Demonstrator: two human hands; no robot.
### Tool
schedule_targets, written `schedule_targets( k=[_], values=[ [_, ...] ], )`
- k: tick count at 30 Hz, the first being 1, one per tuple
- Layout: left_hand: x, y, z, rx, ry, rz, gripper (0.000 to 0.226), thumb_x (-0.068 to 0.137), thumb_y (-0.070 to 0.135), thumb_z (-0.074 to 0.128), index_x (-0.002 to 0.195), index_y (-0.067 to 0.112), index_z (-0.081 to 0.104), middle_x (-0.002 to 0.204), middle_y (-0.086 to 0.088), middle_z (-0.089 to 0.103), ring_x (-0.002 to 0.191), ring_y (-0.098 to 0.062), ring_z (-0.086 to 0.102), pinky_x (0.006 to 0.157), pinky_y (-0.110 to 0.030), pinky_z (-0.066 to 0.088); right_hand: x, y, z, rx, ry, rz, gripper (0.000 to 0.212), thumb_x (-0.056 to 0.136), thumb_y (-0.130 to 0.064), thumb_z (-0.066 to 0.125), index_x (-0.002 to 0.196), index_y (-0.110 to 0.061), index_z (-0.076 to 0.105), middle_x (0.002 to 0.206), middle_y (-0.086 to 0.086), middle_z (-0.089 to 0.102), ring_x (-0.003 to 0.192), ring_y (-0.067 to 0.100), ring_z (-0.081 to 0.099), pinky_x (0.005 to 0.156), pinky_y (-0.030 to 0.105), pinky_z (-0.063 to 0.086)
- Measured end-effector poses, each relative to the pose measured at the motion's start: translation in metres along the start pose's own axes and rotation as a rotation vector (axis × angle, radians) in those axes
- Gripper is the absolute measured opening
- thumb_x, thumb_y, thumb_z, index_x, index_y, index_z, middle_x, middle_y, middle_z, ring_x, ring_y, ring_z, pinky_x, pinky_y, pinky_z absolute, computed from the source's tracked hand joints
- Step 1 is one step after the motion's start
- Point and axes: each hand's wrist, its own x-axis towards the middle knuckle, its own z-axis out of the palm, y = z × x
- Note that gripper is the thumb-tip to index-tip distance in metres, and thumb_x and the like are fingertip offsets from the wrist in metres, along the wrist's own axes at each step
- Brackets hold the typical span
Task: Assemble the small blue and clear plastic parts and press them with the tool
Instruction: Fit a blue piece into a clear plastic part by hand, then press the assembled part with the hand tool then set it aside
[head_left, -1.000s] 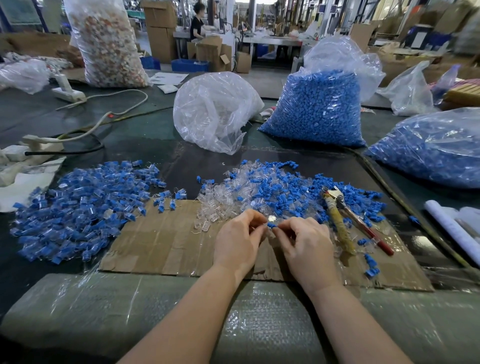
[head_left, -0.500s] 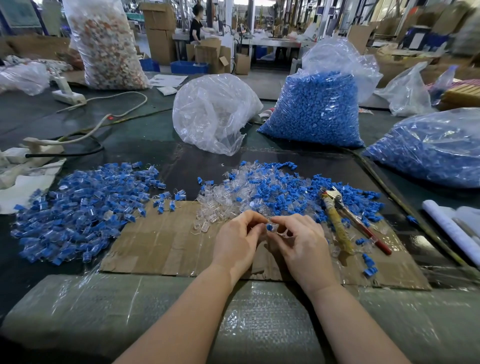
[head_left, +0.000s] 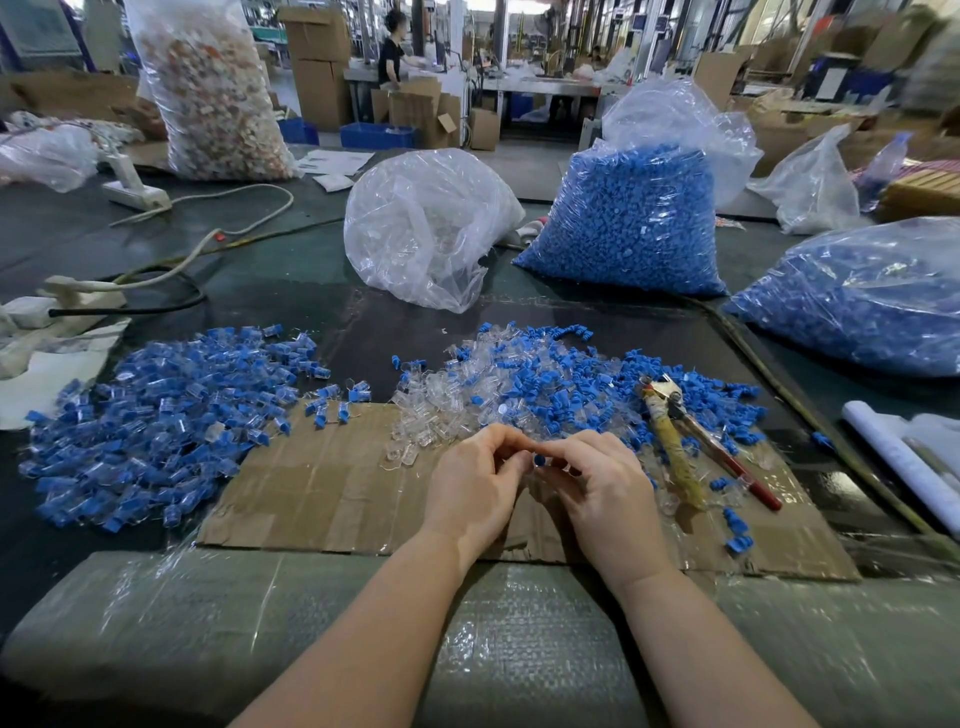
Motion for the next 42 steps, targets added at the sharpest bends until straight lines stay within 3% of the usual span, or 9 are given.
schedule_targets(
  k=[10, 15, 18, 21, 24, 27, 29, 35, 42],
  values=[
    [0.001, 0.001, -0.001, -0.001, -0.01, 0.003, 0.019, 0.084, 0.019, 0.067, 0.076, 0.035, 0.061, 0.073, 0.008, 0.067, 0.072, -0.012, 0.063, 0.074, -0.033, 0.053, 0.001, -0.001, 0.0, -0.018, 0.007, -0.024, 0.039, 0.082, -0.048, 0.056, 0.09, -0.014, 0.073, 0.079, -0.003, 0.066, 0.074, 0.018, 0.058, 0.069, 0.036, 0.05],
    [0.002, 0.001, 0.0, -0.013, 0.003, -0.003, 0.015, 0.082, 0.019, 0.069, 0.078, 0.032, 0.064, 0.074, 0.009, 0.067, 0.073, -0.01, 0.062, 0.073, -0.028, 0.052, 0.001, 0.001, 0.001, -0.045, -0.013, -0.042, 0.02, 0.081, -0.028, 0.069, 0.094, -0.014, 0.072, 0.083, -0.002, 0.067, 0.077, 0.02, 0.059, 0.071, 0.038, 0.051],
    [0.002, 0.0, -0.001, -0.012, 0.012, -0.014, 0.018, 0.082, 0.02, 0.069, 0.074, 0.034, 0.061, 0.072, 0.012, 0.065, 0.072, -0.007, 0.061, 0.072, -0.024, 0.051, 0.0, 0.003, -0.001, -0.115, -0.003, -0.026, 0.026, 0.078, -0.017, 0.074, 0.103, -0.012, 0.069, 0.091, -0.002, 0.067, 0.085, 0.019, 0.06, 0.081, 0.039, 0.049],
    [0.003, -0.001, -0.001, -0.015, 0.023, -0.03, 0.021, 0.083, 0.021, 0.068, 0.07, 0.034, 0.058, 0.069, 0.014, 0.062, 0.068, -0.003, 0.057, 0.067, -0.018, 0.047, 0.005, 0.008, -0.013, -0.175, 0.061, 0.115, 0.032, 0.084, -0.024, 0.066, 0.114, -0.014, 0.063, 0.103, -0.002, 0.064, 0.099, 0.015, 0.057, 0.091, 0.032, 0.038],
    [0.004, 0.0, 0.0, -0.036, 0.027, -0.043, 0.021, 0.083, 0.021, 0.068, 0.07, 0.034, 0.058, 0.07, 0.014, 0.062, 0.067, -0.002, 0.055, 0.065, -0.016, 0.045, 0.016, 0.023, -0.037, -0.348, 0.09, 0.422, 0.042, 0.091, -0.037, 0.054, 0.126, -0.015, 0.053, 0.119, 0.005, 0.058, 0.111, 0.023, 0.051, 0.097, 0.041, 0.034],
    [0.007, 0.0, 0.002, -0.045, 0.032, -0.057, 0.019, 0.083, 0.021, 0.068, 0.071, 0.033, 0.059, 0.07, 0.013, 0.063, 0.067, -0.003, 0.056, 0.067, -0.02, 0.047, 0.025, 0.039, -0.06, -0.643, -0.183, 0.782, 0.058, 0.09, -0.059, 0.039, 0.132, -0.018, 0.042, 0.134, 0.014, 0.045, 0.122, 0.033, 0.04, 0.099, 0.048, 0.03],
    [0.008, 0.0, 0.002, -0.041, 0.036, -0.061, 0.019, 0.083, 0.022, 0.068, 0.071, 0.033, 0.059, 0.07, 0.013, 0.063, 0.067, -0.004, 0.056, 0.066, -0.022, 0.047, 0.03, 0.047, -0.068, -0.668, -0.354, 0.899, 0.068, 0.085, -0.068, 0.038, 0.132, -0.02, 0.039, 0.139, 0.014, 0.04, 0.126, 0.034, 0.037, 0.101, 0.05, 0.027],
    [0.01, 0.002, 0.002, -0.058, 0.032, -0.074, 0.017, 0.084, 0.022, 0.067, 0.072, 0.032, 0.059, 0.071, 0.013, 0.063, 0.07, -0.004, 0.058, 0.066, -0.019, 0.046, 0.042, 0.046, -0.068, -0.622, -0.492, 0.917, 0.057, 0.077, -0.058, 0.057, 0.119, -0.021, 0.044, 0.132, 0.012, 0.043, 0.122, 0.034, 0.04, 0.099, 0.047, 0.031],
    [0.013, 0.008, -0.003, -0.197, 0.039, -0.138, 0.011, 0.084, 0.016, 0.067, 0.078, 0.024, 0.062, 0.078, 0.001, 0.066, 0.074, -0.011, 0.06, 0.07, -0.025, 0.05, 0.049, 0.037, -0.071, -0.469, -0.323, 0.922, 0.023, 0.08, -0.026, 0.056, 0.097, -0.014, 0.048, 0.118, 0.015, 0.044, 0.111, 0.034, 0.039, 0.097, 0.048, 0.037]
  ],
)
